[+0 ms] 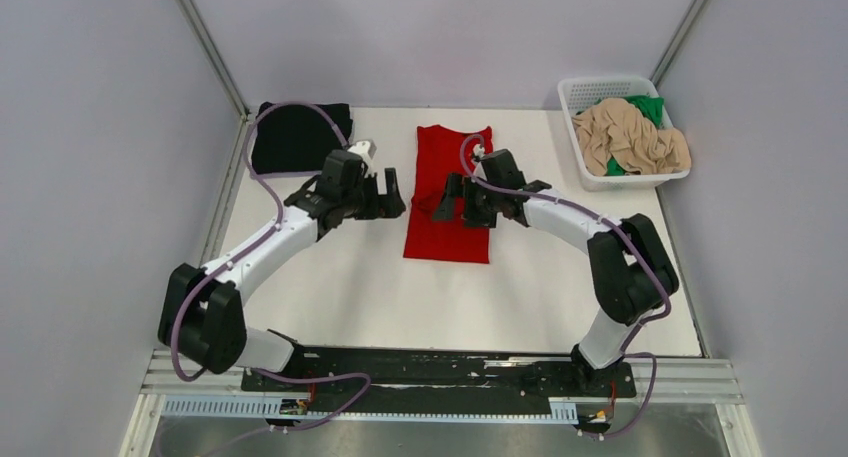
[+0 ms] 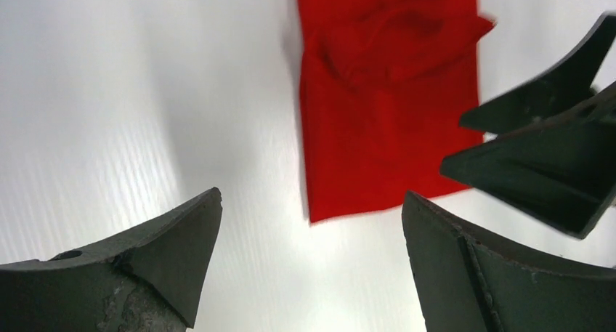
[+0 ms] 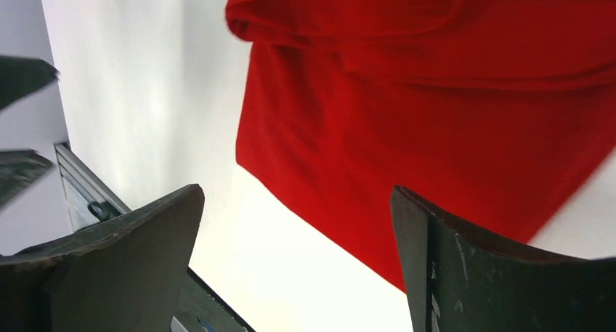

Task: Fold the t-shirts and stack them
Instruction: Fold the folded rectangular tshirt in 1/3 of the way, then grab one side of the 2/3 rectangular tshirt with both arms

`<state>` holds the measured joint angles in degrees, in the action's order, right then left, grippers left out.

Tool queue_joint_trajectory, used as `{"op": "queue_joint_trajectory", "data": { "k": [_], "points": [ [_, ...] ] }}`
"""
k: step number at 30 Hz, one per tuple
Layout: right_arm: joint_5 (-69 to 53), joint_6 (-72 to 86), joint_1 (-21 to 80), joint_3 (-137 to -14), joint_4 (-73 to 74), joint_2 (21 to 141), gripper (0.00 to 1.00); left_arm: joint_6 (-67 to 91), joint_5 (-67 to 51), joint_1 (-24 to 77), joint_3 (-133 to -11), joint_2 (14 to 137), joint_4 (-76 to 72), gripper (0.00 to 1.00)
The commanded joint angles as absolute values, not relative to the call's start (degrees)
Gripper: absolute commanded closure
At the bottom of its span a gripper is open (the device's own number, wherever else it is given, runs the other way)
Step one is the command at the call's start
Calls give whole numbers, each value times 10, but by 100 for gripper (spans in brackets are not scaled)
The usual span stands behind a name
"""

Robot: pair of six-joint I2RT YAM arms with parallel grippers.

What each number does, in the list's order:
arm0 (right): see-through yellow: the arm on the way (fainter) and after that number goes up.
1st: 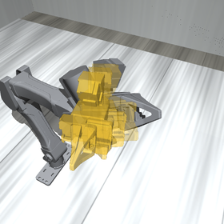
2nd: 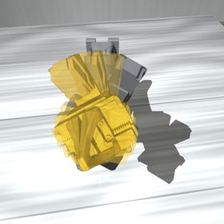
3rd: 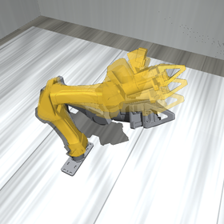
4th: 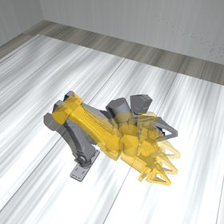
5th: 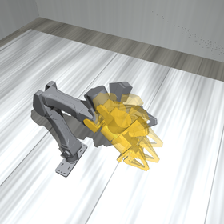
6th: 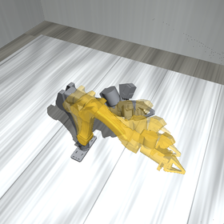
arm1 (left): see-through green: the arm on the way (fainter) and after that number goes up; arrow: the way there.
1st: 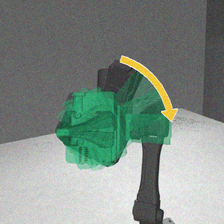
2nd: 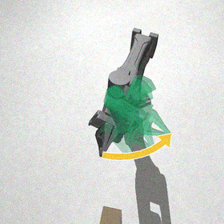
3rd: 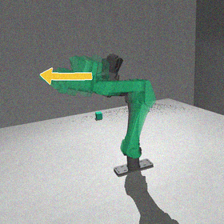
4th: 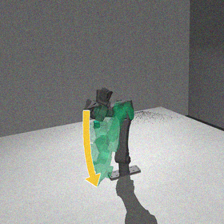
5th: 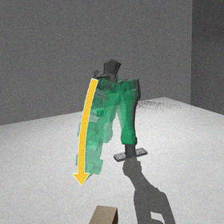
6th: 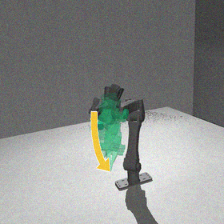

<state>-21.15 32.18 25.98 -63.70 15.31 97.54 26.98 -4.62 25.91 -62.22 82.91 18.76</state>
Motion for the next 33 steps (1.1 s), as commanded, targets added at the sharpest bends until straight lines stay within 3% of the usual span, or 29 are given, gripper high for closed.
{"op": "queue_joint_trajectory", "data": {
  "k": [1,11,23,27,33],
  "points": [
    [-176,285,297,-673,103,1015,0,319,-28,260,-514,752,184,0],
    [-126,292,301,-794,74,1150,0,355,-18,260,-414,652,228,0],
    [-28,297,251,-991,42,1257,0,361,-51,260,-411,671,203,0],
    [-48,290,233,-946,57,1195,0,360,-58,260,-426,709,182,0],
    [-58,284,230,-717,94,1001,0,366,-89,260,-454,801,121,0]
  ]
}}
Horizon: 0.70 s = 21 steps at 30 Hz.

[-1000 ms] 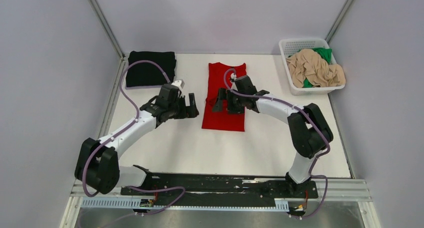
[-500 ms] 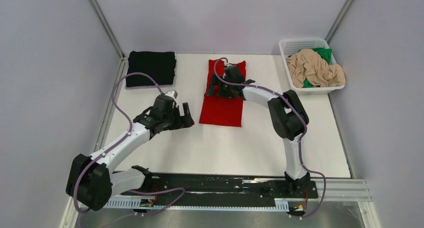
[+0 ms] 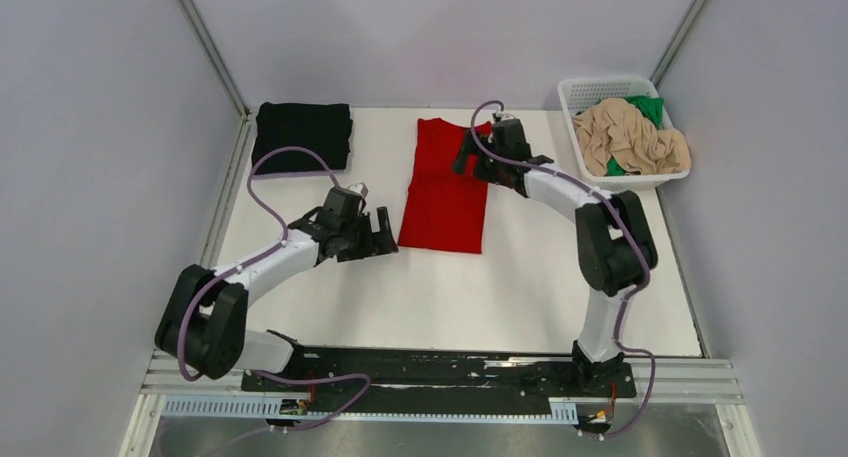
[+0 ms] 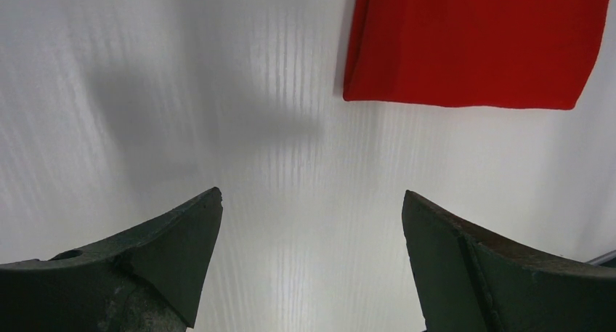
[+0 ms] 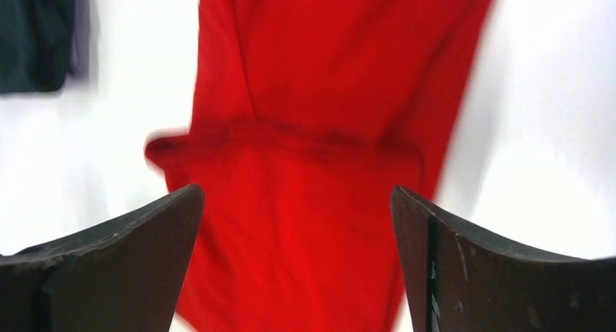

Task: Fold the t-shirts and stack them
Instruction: Grab one side of the 2/3 rectangular tshirt with both arms

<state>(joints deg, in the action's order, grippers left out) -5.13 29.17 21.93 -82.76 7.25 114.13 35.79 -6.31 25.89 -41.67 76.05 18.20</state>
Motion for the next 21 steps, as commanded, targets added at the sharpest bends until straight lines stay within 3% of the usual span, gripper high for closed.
{"op": "queue_joint_trajectory", "data": {
  "k": [1,5,9,21],
  "points": [
    [-59,294,230,-676,102,970,0,368,-99,260,-459,826,111,0],
    [-74,336,229,-555,135,872,2,373,-139,260,-483,896,84,11],
    [-114,366,229,-491,147,835,11,374,-159,262,-494,940,75,32],
    [-174,372,233,-487,101,944,46,377,-119,272,-515,1009,58,58]
  ]
}}
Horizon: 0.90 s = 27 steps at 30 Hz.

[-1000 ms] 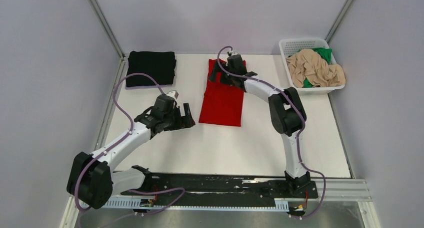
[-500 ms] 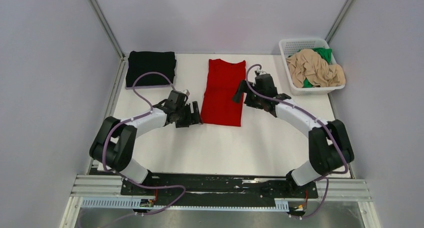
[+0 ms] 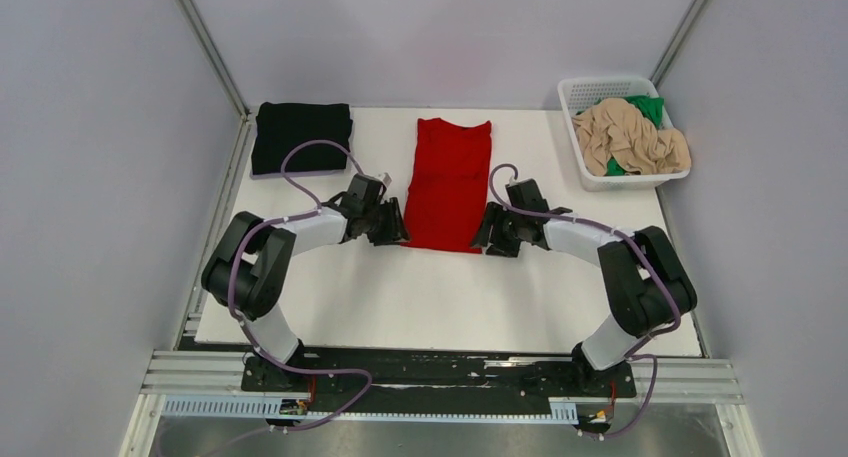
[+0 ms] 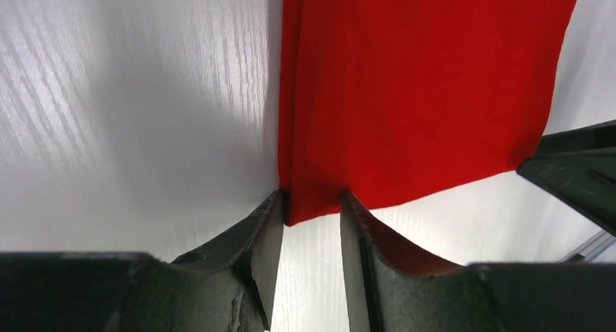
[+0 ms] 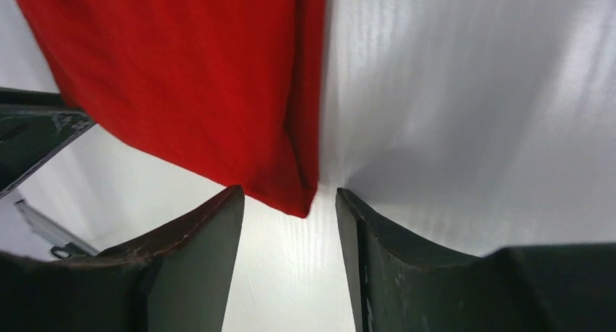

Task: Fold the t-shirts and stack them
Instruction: Grab one side of the 2/3 rectangular tshirt with both arms

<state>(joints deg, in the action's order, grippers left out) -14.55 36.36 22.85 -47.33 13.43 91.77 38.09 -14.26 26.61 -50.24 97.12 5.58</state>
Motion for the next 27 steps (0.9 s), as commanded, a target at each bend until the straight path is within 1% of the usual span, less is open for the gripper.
{"op": "queue_joint_trajectory", "data": {
  "k": [1,2,3,4,5,6,7,9,12,14,17,18,19,22,24,27],
  "points": [
    [-177,372,234,-487,98,950,49,376,-119,272,-517,1017,59,61],
    [-177,373,236,-488,98,956,52,375,-117,273,-521,1019,59,67],
    [-177,373,236,-486,98,960,57,373,-115,274,-522,1023,60,71],
    [-173,374,236,-484,96,962,62,371,-114,275,-524,1024,60,81],
    [-168,372,236,-482,93,964,70,370,-113,276,-525,1025,61,88],
    [-159,371,236,-480,92,966,78,369,-113,277,-526,1025,61,98],
    [-158,368,236,-482,97,967,87,365,-116,278,-526,1022,63,100],
    [-175,360,238,-480,113,955,99,358,-120,282,-523,1007,71,100],
    [-207,354,243,-456,141,907,100,347,-115,295,-492,963,89,100],
    [-243,354,249,-431,165,863,100,344,-111,308,-465,895,109,100],
    [-297,361,264,-403,221,776,100,348,-106,331,-427,806,181,100],
    [-314,364,269,-397,239,750,100,352,-98,337,-422,751,221,100],
    [-335,366,272,-392,255,722,100,354,-94,350,-416,720,240,100],
    [-398,375,275,-387,284,652,100,371,-98,366,-413,582,316,100],
    [-424,379,275,-393,289,621,100,383,-107,367,-418,523,336,100],
    [-425,371,268,-427,289,608,100,389,-108,367,-438,483,330,100]
  ]
}}
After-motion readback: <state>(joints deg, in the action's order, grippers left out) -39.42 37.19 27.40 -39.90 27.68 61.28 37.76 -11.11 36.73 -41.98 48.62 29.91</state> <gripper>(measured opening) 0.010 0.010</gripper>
